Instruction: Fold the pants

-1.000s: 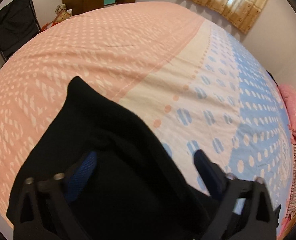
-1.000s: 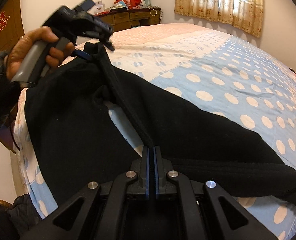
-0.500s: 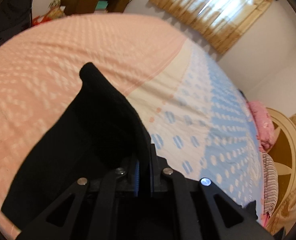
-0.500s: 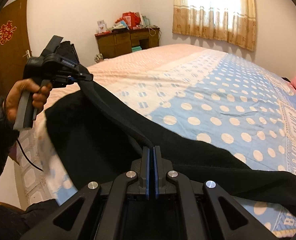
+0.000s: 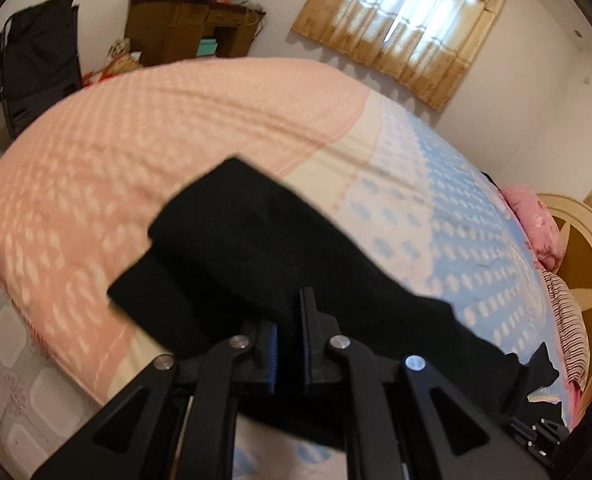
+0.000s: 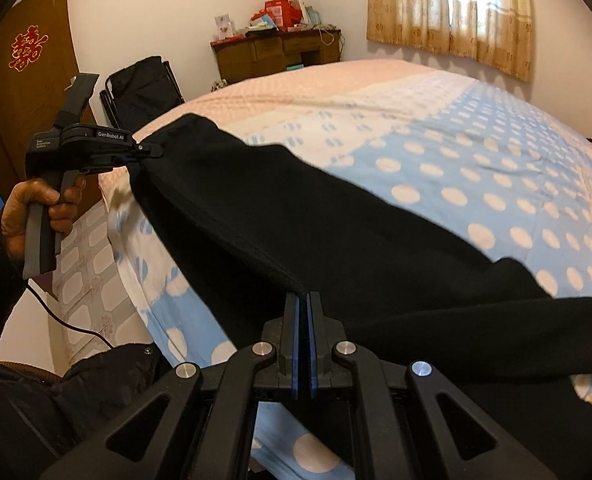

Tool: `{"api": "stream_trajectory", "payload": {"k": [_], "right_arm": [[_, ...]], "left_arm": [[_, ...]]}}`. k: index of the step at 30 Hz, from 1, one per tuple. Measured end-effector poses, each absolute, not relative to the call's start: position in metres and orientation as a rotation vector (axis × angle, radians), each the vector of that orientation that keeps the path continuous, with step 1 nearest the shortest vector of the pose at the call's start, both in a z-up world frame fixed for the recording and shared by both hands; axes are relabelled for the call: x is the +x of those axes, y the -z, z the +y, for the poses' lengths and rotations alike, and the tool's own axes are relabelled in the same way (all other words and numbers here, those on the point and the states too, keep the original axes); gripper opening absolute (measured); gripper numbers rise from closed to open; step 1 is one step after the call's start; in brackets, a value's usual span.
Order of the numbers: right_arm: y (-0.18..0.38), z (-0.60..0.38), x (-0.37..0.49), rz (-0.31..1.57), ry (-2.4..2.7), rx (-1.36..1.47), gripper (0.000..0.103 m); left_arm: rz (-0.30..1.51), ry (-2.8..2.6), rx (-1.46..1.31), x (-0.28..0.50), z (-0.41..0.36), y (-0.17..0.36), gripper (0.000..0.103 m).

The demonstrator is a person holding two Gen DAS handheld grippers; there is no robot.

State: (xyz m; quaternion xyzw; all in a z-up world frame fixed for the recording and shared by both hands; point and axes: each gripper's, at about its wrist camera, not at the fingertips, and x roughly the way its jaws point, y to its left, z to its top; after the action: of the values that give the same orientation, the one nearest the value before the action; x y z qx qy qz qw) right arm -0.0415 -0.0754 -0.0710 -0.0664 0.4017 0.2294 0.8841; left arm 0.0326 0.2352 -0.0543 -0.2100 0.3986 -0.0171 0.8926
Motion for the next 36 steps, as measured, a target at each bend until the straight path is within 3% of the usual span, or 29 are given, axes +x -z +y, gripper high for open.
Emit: {"api": "stream_trajectory", "payload": {"k": [13,20,23,24,25,27,29,30,36], "right_arm": [[0.096,-0.074,-0.059,0.933,-0.492,-0.171,0.003],[0.106,-0.071,-0.055,0.966,-0.477,-0.181,0.008],[0.092,-0.082,-0.051,0.975,-0.514,-0.107,0.009],[0.082,-0.088,-0.05,0.959,-0.541,-0.063,0.009],[0.073,-0.094,-0.048,0.942,-0.562,-0.03,0.01],[0.052,-0.104,-0.04,0.898,-0.604,0.036,0.019],[0.036,-0.108,-0.026,0.848,-0.621,0.084,0.06],[0.03,-0.106,-0.017,0.815,-0.617,0.105,0.067],[0.036,-0.074,0.061,0.817,-0.717,0.191,0.071]], "left_arm": [[0.834,0.011,-0.362,-0.004,0.23,0.068,0.011],[0.861,-0.023,-0.291,-0.007,0.233,0.078,0.02],[0.861,-0.06,-0.247,-0.019,0.242,0.069,0.041],[0.85,-0.097,-0.229,-0.023,0.245,0.064,0.055],[0.824,-0.138,-0.207,-0.027,0.249,0.058,0.058],[0.784,-0.168,-0.187,-0.031,0.254,0.045,0.058],[0.735,-0.171,-0.209,-0.03,0.259,0.031,0.058],[0.71,-0.165,-0.218,-0.027,0.259,0.026,0.058],[0.66,-0.167,-0.161,0.015,0.226,0.032,0.058]]}}
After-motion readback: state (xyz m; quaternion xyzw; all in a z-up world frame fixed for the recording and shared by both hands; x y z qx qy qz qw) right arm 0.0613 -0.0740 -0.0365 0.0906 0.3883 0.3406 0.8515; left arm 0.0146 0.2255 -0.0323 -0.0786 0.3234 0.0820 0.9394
